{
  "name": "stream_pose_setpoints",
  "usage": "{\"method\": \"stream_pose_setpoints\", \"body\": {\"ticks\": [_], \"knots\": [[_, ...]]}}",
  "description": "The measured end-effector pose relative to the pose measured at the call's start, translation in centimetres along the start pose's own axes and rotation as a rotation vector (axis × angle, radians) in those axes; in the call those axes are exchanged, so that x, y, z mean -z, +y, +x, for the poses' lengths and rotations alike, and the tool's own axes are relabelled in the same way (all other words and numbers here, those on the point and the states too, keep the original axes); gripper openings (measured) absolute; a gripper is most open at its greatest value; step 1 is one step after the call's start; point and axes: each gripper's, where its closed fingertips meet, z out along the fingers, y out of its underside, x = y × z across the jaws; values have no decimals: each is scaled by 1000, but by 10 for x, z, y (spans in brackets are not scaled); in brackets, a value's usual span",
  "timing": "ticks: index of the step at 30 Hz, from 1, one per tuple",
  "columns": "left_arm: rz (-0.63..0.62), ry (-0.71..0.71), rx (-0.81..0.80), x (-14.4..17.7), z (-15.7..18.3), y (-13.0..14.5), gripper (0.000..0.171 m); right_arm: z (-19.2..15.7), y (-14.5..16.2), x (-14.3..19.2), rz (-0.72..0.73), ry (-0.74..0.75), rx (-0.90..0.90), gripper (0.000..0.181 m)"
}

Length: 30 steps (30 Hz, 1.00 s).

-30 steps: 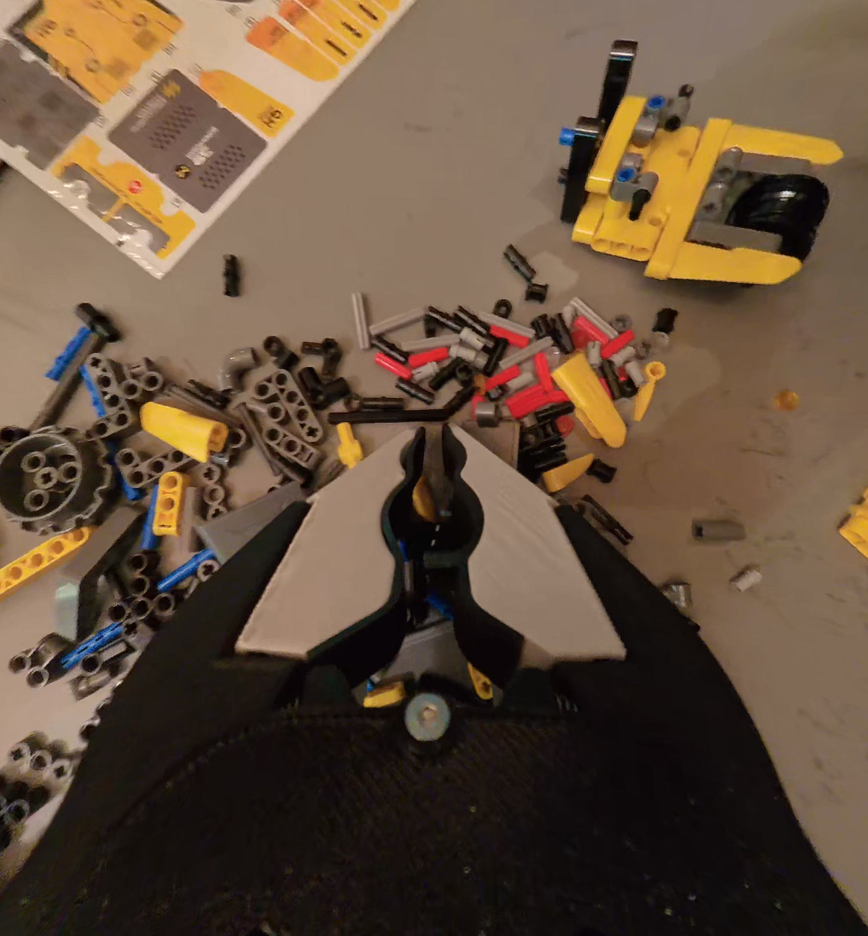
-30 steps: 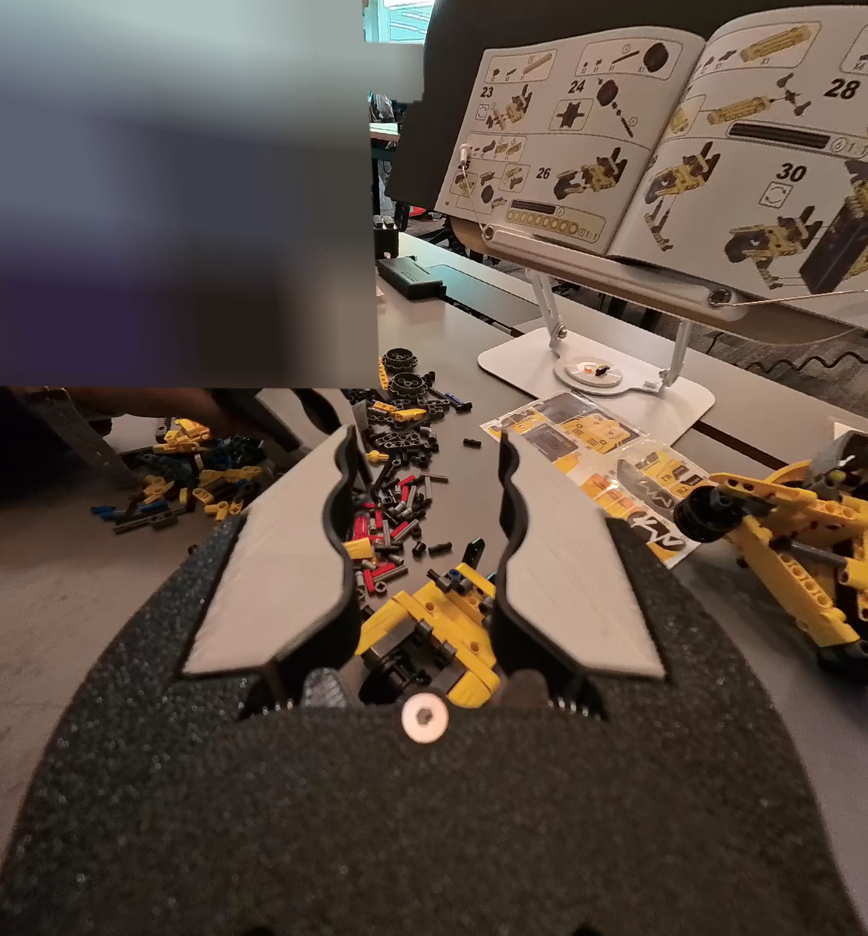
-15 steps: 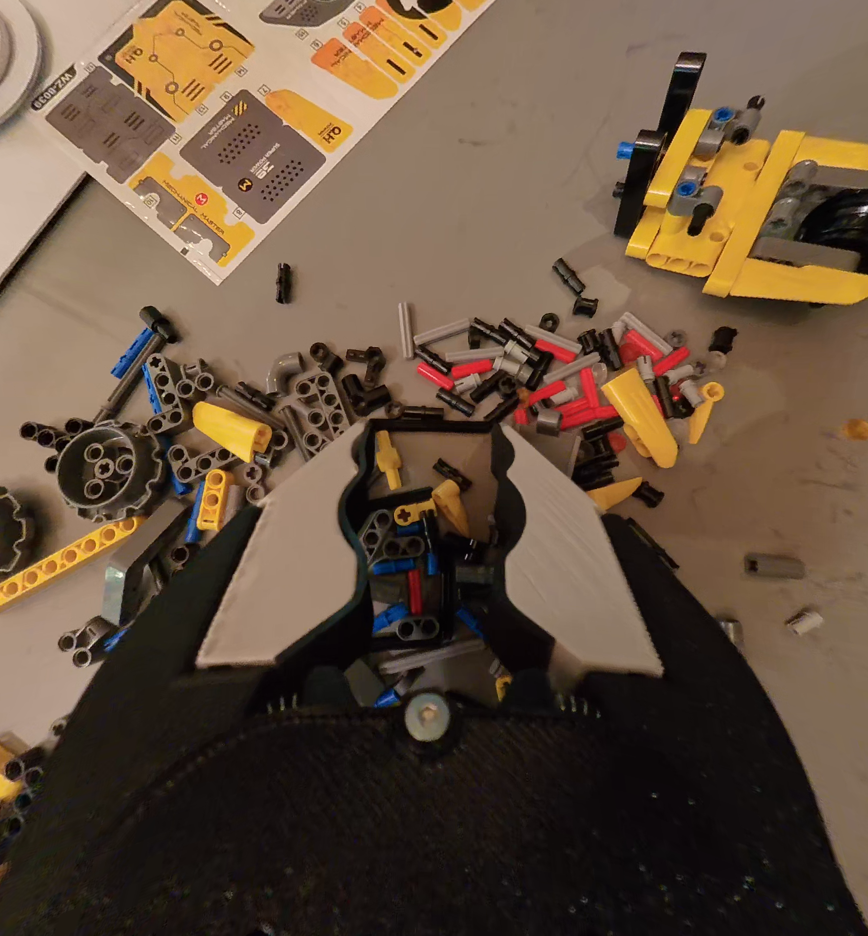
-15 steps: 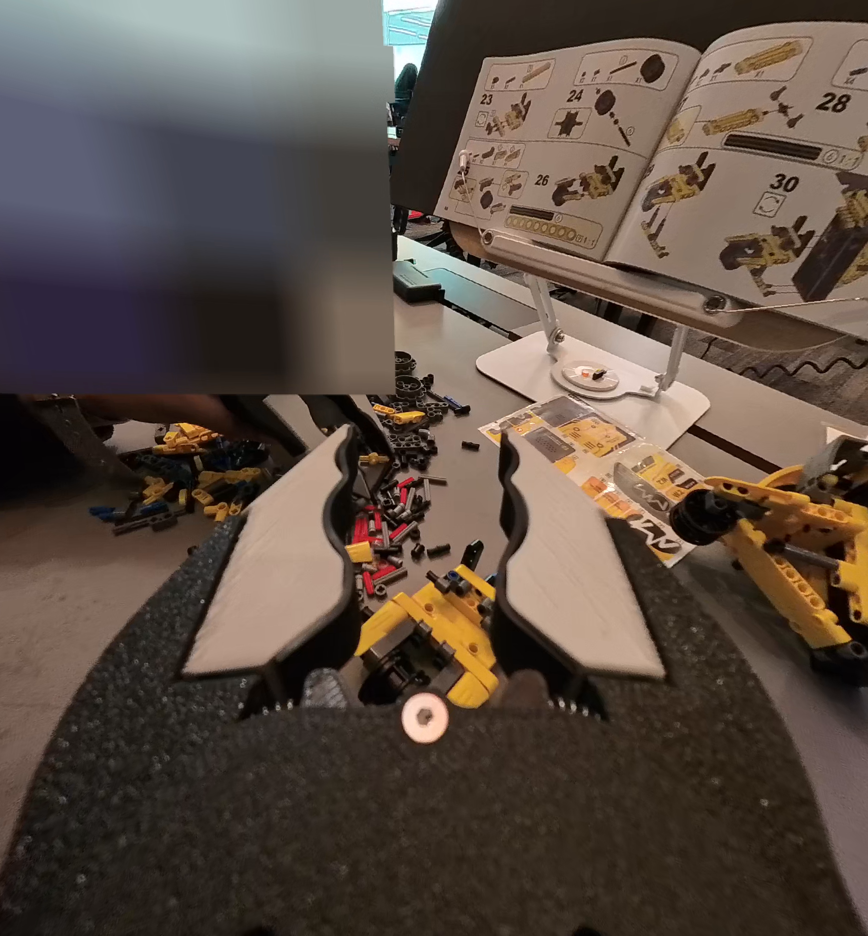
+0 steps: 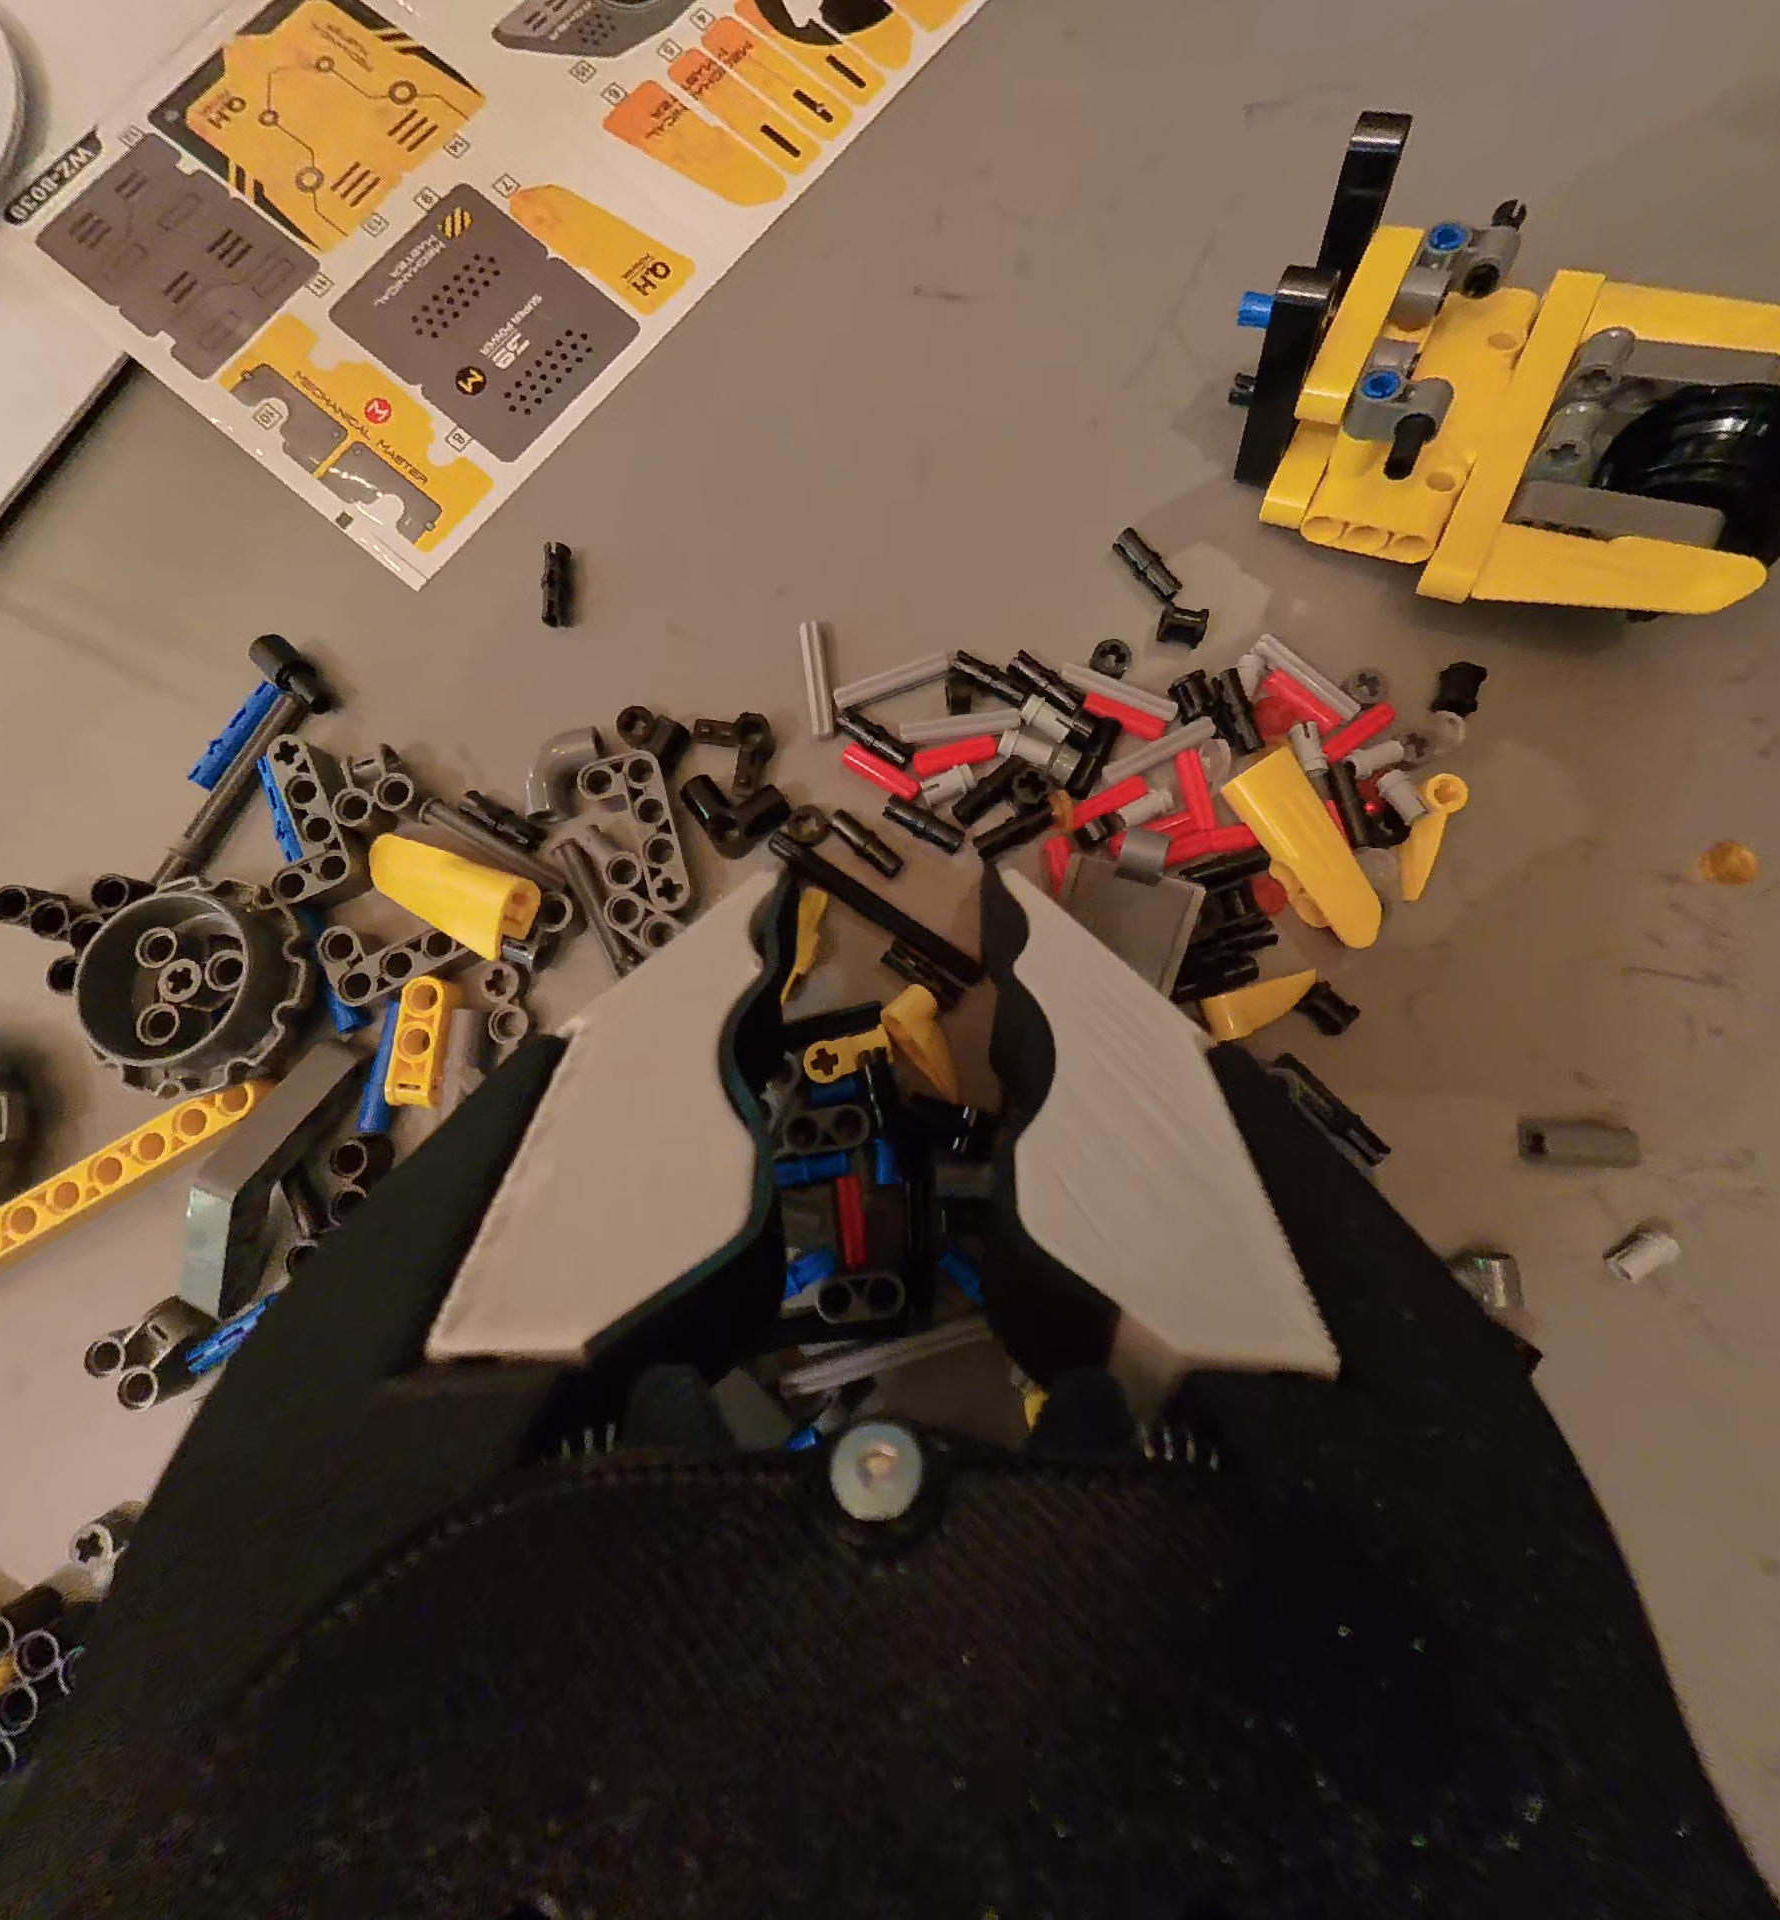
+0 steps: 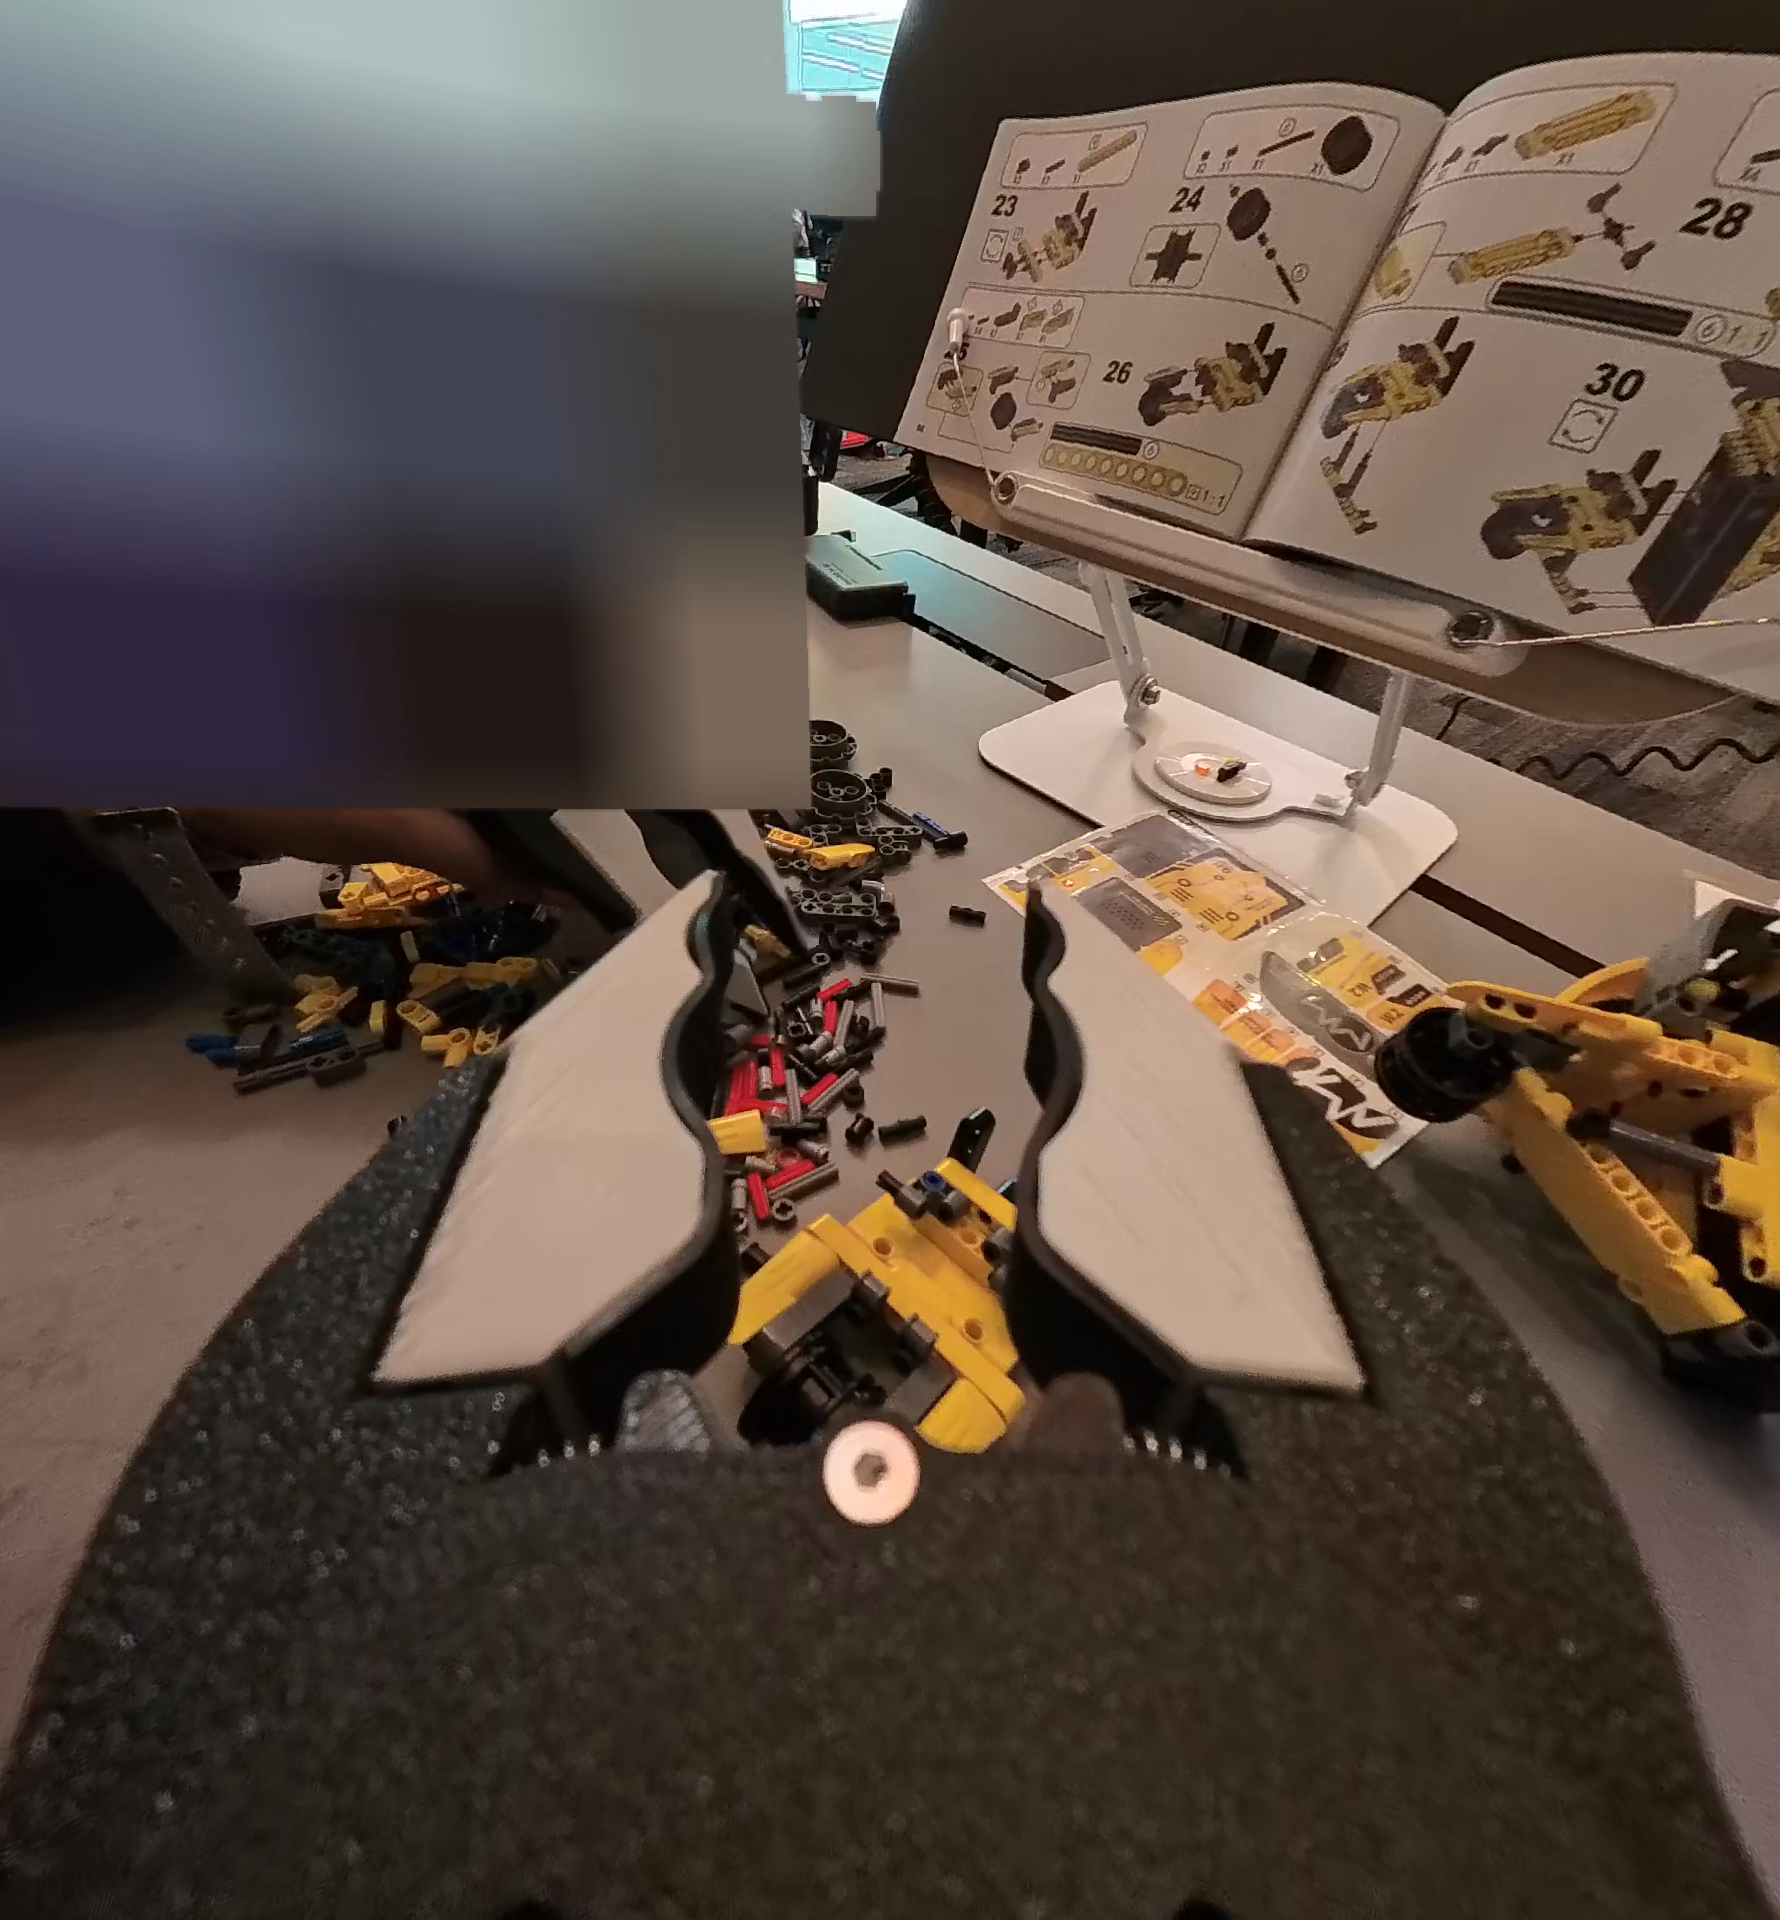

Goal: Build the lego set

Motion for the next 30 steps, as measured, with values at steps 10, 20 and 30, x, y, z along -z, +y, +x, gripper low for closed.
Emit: {"method": "stream_pose_setpoints", "body": {"ticks": [10,20,30], "knots": [[-4,10,-12,3,4,2,10,0,0,0,1,1,-1,56],[16,8,-13,6,8,-1,0,0,-1,1,5,2,2,55],[223,45,-4,32,15,-29,0,3,-3,4,11,17,7,56]]}}
